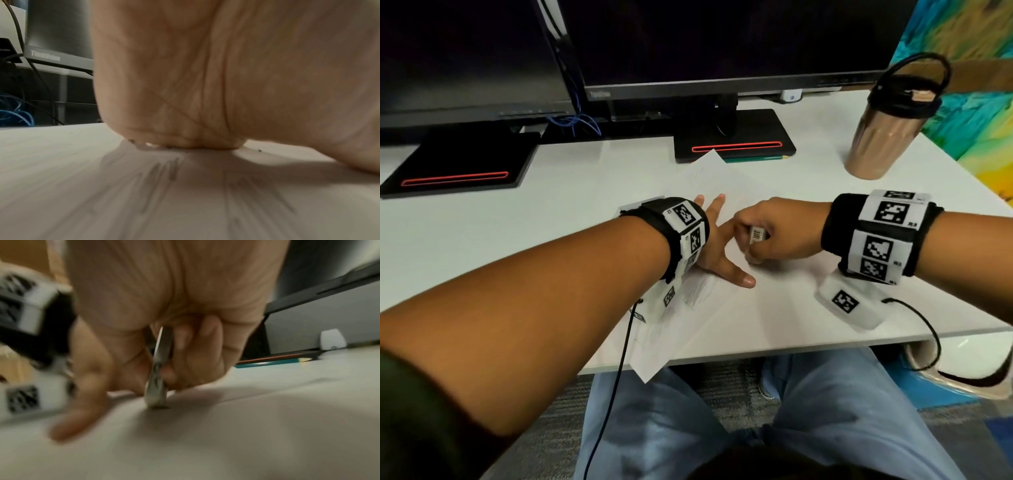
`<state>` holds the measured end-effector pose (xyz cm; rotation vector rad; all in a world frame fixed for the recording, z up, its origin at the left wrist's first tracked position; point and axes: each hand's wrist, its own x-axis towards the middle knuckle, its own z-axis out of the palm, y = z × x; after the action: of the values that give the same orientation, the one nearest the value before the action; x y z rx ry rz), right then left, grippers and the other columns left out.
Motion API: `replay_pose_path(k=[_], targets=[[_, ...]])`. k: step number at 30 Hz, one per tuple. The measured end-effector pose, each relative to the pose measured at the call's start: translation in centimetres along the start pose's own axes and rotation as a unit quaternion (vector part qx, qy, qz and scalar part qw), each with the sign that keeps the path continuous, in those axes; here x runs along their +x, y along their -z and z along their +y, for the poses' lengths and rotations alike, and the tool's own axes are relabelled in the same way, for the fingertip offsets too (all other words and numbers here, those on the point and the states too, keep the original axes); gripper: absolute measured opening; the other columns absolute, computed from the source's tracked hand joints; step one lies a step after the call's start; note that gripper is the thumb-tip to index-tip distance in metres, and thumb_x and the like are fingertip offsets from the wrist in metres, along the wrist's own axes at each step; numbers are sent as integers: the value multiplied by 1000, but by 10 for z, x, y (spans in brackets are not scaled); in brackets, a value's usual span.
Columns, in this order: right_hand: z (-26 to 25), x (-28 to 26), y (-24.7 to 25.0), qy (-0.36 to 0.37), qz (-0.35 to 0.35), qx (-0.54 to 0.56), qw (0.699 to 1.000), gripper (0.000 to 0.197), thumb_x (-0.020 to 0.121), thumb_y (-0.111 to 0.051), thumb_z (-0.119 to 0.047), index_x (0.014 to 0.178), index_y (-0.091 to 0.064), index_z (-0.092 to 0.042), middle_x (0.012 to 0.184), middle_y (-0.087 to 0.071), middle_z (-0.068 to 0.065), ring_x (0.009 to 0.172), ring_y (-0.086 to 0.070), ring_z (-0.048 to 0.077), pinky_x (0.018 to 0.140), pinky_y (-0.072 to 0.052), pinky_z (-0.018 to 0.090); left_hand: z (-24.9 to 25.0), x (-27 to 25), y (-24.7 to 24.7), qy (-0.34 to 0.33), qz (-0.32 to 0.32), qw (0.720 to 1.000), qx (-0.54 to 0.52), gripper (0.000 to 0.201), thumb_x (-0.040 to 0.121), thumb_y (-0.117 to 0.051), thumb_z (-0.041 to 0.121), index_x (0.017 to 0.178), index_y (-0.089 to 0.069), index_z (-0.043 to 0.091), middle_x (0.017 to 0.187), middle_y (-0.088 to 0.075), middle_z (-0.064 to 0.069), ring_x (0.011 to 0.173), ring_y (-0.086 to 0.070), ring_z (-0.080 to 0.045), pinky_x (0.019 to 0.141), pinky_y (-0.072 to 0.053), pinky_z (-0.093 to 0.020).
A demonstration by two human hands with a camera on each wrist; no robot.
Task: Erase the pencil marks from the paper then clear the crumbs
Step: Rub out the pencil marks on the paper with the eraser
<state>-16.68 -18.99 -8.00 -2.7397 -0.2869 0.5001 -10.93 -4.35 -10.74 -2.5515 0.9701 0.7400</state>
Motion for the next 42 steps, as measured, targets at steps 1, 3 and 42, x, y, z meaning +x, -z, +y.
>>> replay_pose_path(k=[1,3,42], targets=[[-1,-1,-1,-2,-8,10,1000,9,80,-68,-17,87,-62,-16,86,-69,-7,82,-63,12,78,-53,34,1,0,0,0,0,1000,-1,123,63,-48,95,152,20,44,160,33,-7,148,22,-40,116,-1,-64],[3,-2,3,-22,22,8,999,7,81,-66,-18,86,-62,-16,89,-70,-5,87,-64,15,83,-54,39,1,1,0,-4,6,1000,-3,125,62,-49,95,149,25,45,160,33,-7,148,21,-42,115,-2,-65],[-34,15,-15,6,-16,54,998,4,81,-66,-17,85,-64,-16,85,-71,-9,81,-63,1,76,-52,27,-36,-26,-25,-11,-16,1000,1,144,49,-60,95,145,34,41,156,39,-6,145,29,-39,115,1,-65]])
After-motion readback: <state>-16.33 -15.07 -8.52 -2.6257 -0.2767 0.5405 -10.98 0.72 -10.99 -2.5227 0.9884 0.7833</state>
